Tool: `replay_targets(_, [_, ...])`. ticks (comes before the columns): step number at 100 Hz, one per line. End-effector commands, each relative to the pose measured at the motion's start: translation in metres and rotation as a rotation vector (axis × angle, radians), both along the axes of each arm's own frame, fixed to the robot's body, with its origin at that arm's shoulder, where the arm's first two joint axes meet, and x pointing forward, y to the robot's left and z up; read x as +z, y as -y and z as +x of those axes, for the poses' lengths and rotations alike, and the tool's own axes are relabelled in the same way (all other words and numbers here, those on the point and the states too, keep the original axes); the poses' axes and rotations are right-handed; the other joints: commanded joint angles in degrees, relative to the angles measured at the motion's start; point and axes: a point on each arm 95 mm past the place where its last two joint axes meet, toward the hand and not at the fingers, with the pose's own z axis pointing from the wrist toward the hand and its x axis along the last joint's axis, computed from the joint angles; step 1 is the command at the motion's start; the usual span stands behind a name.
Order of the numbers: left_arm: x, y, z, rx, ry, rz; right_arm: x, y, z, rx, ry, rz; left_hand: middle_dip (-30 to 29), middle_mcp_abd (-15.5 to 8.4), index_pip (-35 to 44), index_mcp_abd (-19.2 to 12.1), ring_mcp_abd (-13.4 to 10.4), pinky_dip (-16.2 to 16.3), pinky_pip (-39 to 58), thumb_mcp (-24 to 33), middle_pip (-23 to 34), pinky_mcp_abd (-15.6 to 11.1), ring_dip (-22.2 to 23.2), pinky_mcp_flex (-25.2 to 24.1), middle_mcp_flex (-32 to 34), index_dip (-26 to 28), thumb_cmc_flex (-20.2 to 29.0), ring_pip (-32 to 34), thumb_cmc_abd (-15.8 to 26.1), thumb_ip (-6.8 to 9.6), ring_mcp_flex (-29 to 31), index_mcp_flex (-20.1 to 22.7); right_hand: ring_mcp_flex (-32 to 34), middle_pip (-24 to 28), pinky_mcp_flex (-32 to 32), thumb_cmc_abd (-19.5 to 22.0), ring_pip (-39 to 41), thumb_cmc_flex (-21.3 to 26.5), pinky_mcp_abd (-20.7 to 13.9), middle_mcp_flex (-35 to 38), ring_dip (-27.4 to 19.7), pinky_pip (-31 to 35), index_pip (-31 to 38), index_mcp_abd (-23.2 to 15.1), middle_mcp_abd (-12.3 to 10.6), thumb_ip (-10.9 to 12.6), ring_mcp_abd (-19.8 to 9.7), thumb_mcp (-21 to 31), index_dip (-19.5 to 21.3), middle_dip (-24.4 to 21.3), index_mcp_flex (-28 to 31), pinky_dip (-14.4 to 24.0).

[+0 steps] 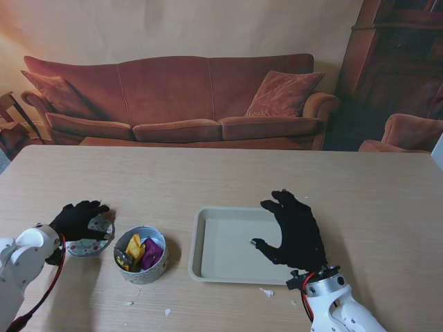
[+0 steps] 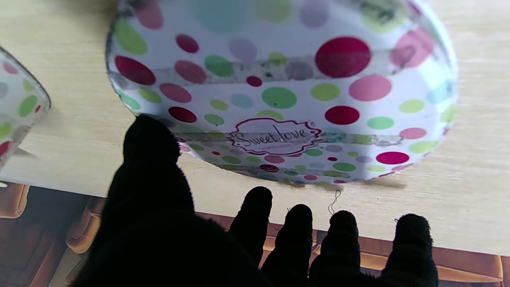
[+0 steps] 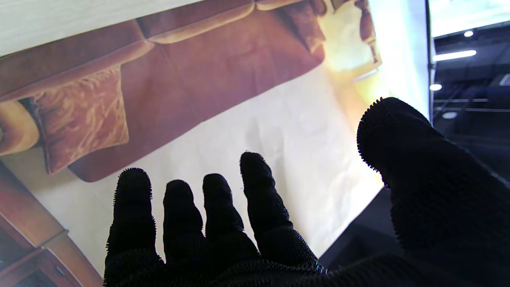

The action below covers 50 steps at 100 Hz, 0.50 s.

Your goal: Pour cookies into a cookie box

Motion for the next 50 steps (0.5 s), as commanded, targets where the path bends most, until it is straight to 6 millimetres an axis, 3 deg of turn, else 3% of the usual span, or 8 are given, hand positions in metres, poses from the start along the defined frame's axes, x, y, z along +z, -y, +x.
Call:
replay_targets(1, [-0.006,0.003,-0.004,0.002,-0.017,-0.005,-0.003,-0.009,-0.004,0.018,-0.004,0.013,-0.4,-0.7,-0.8,-0.7,-0.2,0.9,-0.9,0.7,-0.7,0.4,-1.1,-0.2,-2.1,0.0,0.0,-0.4,-1.9,1.22,-1.7,-1.2,0.6,-0.8,-0.1,1.1,-0.6,1.3,0.5,1.2,0.0,0.8,1.8,-1.5,0.1,2.2,0.0,1.0,0.3,-0.4,1.9,0.5])
replay_targets(50, [0.01,0.002,-0.014,-0.019,0.008,-0.009,-0.017,-0.016,-0.01,0.021,-0.027,0.037,-0.4,-0.5,-1.0,0.5,-0.5,1.5,-0.1,0.3,-1.1,0.1,-1.2,-0.5,-1.9,-0.2,-1.7,-0.4,0.6,1.01,-1.8,-1.0,1.3,-1.2,-0.1,1.0,-0.2,2.2,1.1,1.9,0.3,1.7,1.6,-1.8,0.2,2.3,0.4,2.1,1.9,-0.2,2.5,0.1])
